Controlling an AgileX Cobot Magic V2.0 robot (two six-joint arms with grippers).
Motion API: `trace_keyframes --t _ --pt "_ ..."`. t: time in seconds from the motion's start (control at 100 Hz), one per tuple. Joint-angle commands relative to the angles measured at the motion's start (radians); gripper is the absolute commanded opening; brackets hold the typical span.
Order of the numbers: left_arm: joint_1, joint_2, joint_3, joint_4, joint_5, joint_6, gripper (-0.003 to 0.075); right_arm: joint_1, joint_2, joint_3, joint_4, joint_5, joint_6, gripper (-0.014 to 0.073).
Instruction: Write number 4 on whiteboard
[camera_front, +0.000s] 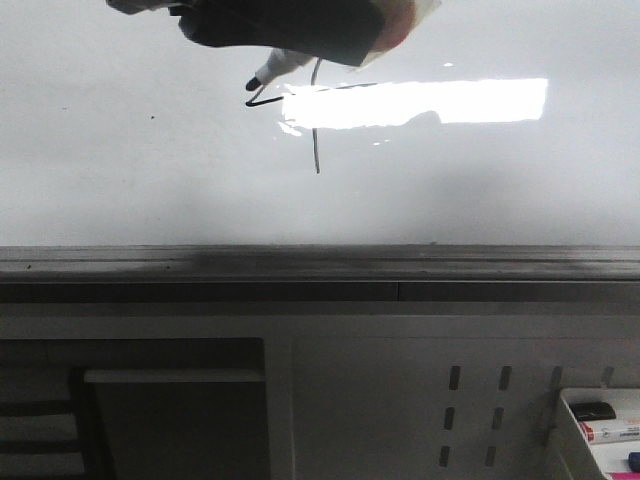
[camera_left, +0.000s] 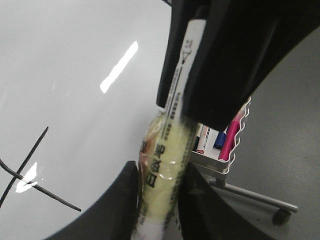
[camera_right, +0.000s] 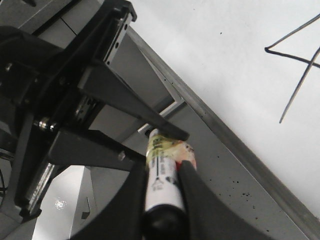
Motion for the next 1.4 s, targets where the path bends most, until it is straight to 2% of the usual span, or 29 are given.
trace_keyframes --t 0.0,0.14,0.27,0.39,0.46,0.63,0.7,0.93,1.03,1.13,1.25,1.39 --pt "-0.006 -0.020 -0.035 -0.025 -0.031 -0.008 0.0135 -0.001 -0.023 -0.035 0.049 -0.005 -0.007 -0.0060" --pt "-0.006 -0.020 -0.035 -0.025 -0.031 -0.008 0.0101 -0.001 -0.023 -0.035 0.049 -0.010 -0.007 -0.0060" --pt "-0.006 -0.020 -0.035 -0.025 -0.031 -0.008 -0.0022 -0.001 -0.023 -0.035 0.049 -0.015 -0.007 -0.0060" --pt "-0.006 -0.020 -0.035 -0.025 -0.053 -0.008 -0.0020 -0.001 -0.023 -0.035 0.049 -0.015 -0.007 -0.0033" --pt "-0.006 -0.020 -0.035 -0.025 -0.075 -0.008 -0.0020 -0.005 -0.023 -0.037 0.049 -0.015 -0.007 0.0041" --pt "-0.004 -0.033 -0.028 -0.057 -0.134 -0.008 -0.0020 -0.010 -0.026 -0.064 0.049 -0.052 -0.007 0.0310" --pt "-0.004 -0.060 -0.006 -0.090 -0.216 -0.008 -0.0020 -0.036 -0.035 -0.084 0.051 -0.061 -0.007 0.0355" --pt "-0.004 -0.211 0.131 -0.254 -0.539 -0.008 -0.0020 -0.225 -0.106 -0.091 0.055 -0.097 -0.003 0.0350" --pt "-0.004 -0.255 0.165 -0.304 -0.615 -0.008 -0.0020 -0.279 -0.148 -0.053 0.055 -0.167 -0.003 0.0324" --pt "-0.004 -0.264 0.168 -0.320 -0.656 -0.015 -0.0020 -0.284 -0.204 0.016 0.055 -0.290 -0.003 0.0277" --pt "-0.004 -0.237 0.168 -0.273 -0.727 -0.161 -0.0020 -0.284 -0.263 0.106 0.067 -0.406 -0.014 0.0241" --pt "-0.004 -0.166 0.166 -0.089 -0.748 -0.406 -0.0020 -0.284 -0.296 0.155 0.067 -0.429 -0.014 0.0237"
